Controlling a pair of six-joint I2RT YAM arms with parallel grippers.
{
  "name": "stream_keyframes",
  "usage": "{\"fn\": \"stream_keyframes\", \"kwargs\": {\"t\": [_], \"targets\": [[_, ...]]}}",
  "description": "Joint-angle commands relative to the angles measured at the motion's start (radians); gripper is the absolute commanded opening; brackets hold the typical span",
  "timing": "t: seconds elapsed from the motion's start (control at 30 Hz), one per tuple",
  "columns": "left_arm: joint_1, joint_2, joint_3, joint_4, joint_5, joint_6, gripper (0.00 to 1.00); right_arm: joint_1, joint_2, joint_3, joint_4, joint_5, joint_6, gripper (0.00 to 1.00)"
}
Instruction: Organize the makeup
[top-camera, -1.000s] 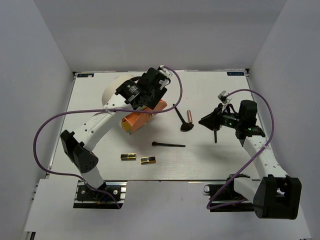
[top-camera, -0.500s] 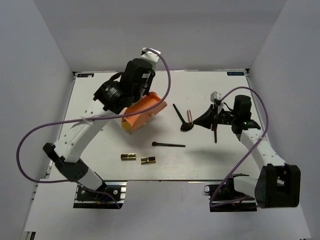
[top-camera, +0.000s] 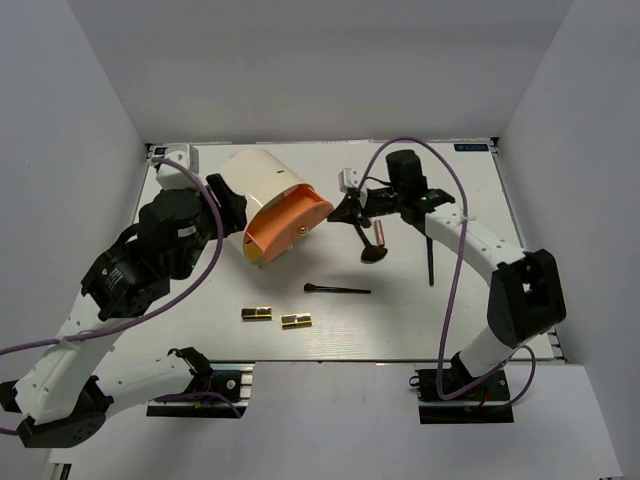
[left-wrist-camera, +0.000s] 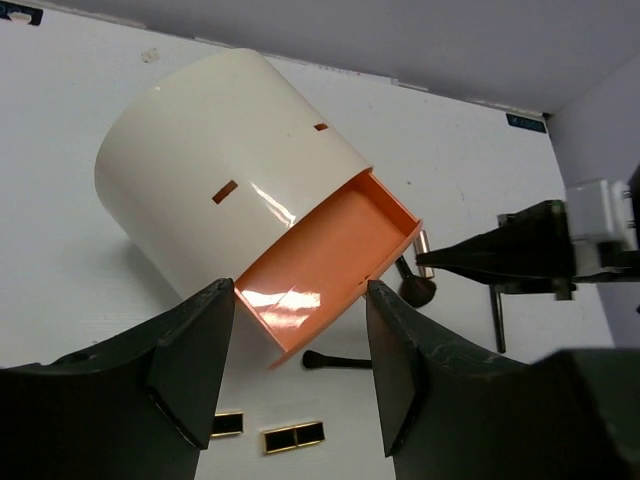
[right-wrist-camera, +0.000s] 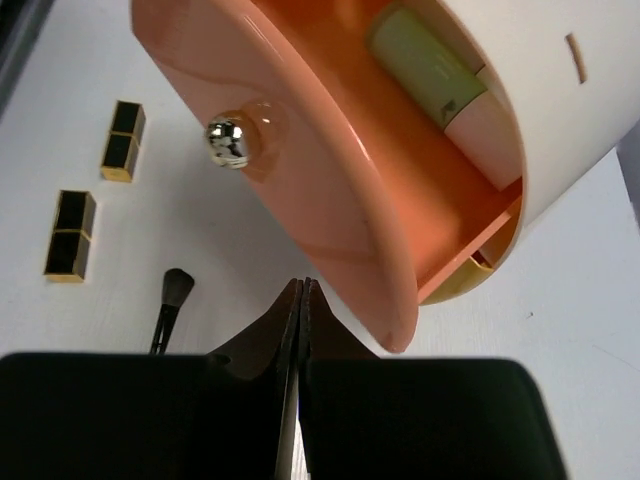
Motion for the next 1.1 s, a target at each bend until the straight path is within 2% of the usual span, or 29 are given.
{"fn": "stream_keyframes", "kwargs": {"t": [0.0, 0.27, 1.07], "targets": [[0.003, -0.037, -0.034, -0.045, -0.032, -0.127, 0.66, 0.038, 0.046, 0.084, -0.052, 0.112, -0.066, 0.0], [0.003, -0.085, -0.103, -0.056, -0.026, -0.162, 0.73, 0.119, 0.13, 0.167, -0.032, 0.207, -0.035, 0.0], [0.003, -0.128, -0.192, -0.014, -0.023, -0.191, 0.8, 0.179, 0.28, 0.338, 0.075, 0.27, 0.124, 0.0]]}}
